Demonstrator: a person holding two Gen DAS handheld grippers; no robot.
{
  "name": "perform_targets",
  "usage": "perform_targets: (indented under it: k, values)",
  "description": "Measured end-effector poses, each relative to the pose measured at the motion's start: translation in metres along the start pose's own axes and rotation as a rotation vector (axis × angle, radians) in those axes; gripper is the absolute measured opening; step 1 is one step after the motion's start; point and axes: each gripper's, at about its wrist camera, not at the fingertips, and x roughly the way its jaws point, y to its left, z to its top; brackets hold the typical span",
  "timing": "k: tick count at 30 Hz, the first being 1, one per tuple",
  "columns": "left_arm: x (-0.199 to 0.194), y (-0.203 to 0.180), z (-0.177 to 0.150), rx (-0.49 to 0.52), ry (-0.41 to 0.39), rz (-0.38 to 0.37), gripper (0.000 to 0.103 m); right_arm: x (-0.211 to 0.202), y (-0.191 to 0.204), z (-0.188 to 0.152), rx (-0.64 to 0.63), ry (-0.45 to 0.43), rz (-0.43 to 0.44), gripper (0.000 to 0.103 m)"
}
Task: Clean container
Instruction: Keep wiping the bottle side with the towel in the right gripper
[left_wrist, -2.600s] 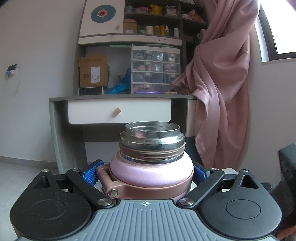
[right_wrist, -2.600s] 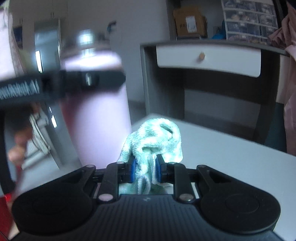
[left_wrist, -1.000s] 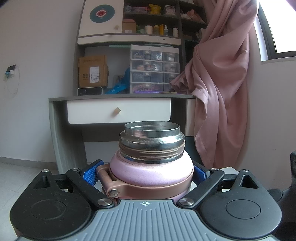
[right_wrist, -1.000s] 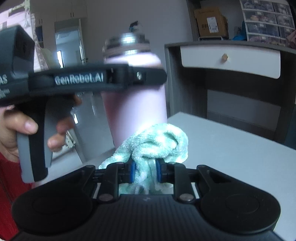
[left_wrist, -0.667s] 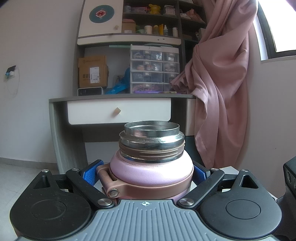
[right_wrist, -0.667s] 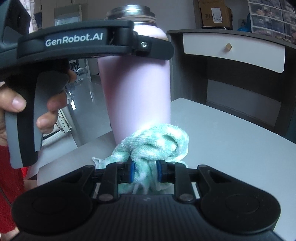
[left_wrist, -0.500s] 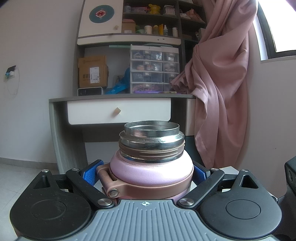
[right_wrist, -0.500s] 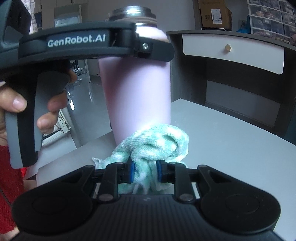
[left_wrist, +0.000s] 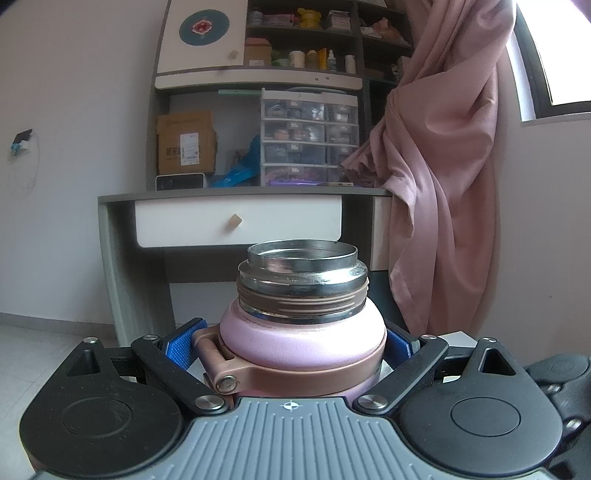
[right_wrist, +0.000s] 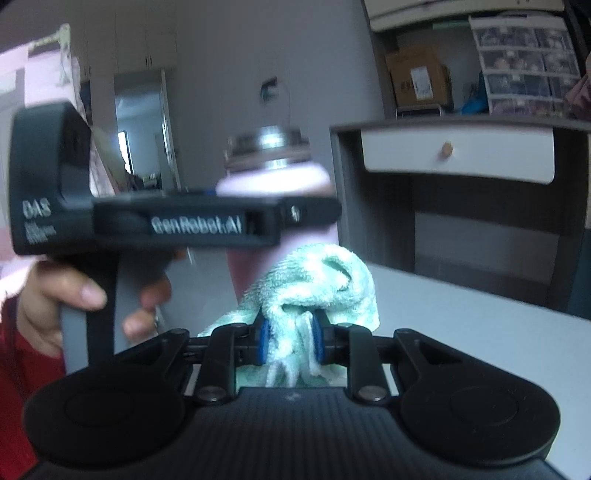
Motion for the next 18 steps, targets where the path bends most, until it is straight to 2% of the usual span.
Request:
perform_targets:
  k: [6,10,18]
  values:
    - [0.001,-0.001,0.0,-0.005,0.001,0.001,0.095,-0.01,0.001,0.007,0.026,-0.096,0.011,0.023]
    - [0.001,-0.001,-0.001,-0.008,0.002,0.0,0.095,-0.009,0.004,0.005,0.017,-0.094,0.002,0.023]
    - [0.0,-0.005,-0.002,0.006,0.001,0.0,0.095,0.002,0.003,0.002,-0.006,-0.018,-0.009,0.023]
